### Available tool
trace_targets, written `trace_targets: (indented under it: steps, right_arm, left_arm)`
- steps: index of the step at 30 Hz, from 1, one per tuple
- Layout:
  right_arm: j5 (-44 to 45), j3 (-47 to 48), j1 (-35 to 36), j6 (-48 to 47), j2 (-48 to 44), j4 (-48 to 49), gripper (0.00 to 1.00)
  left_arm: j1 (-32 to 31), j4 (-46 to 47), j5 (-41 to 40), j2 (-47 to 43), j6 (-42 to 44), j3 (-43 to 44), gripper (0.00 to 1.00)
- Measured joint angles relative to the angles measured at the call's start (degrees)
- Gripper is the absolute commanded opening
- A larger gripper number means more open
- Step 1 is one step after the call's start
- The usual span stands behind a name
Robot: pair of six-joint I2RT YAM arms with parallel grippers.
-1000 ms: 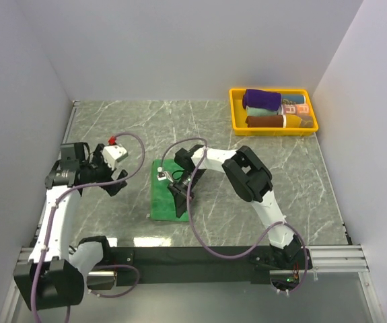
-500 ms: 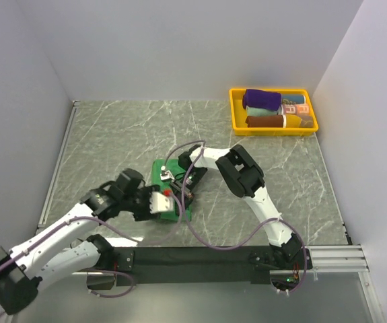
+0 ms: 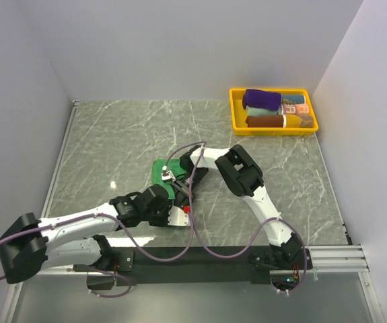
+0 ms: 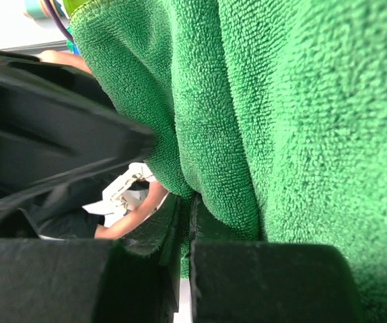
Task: Roll the towels
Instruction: Roll the towel
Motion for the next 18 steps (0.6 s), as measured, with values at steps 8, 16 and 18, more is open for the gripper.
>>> trace_targets:
  steps: [8,16,18]
  right_arm:
    - [0.3,0.0,-0.3,0.3,0.0,0.0,0.07]
    - [5.6,-1.0,-2.3,4.3,-4.5,2.8,0.28]
    - [8.7,-2.3,-3.7,6.1,-8.2,5.8,0.32]
  left_arm:
    - [-0.2,3.0,-0.4,6.9,0.7,0.0,0.08]
    - [1.9,0.3,4.9,9.8,0.7,3.3,0.01]
    - [3.1,-1.4,7.3,11.3,0.8,4.7,0.01]
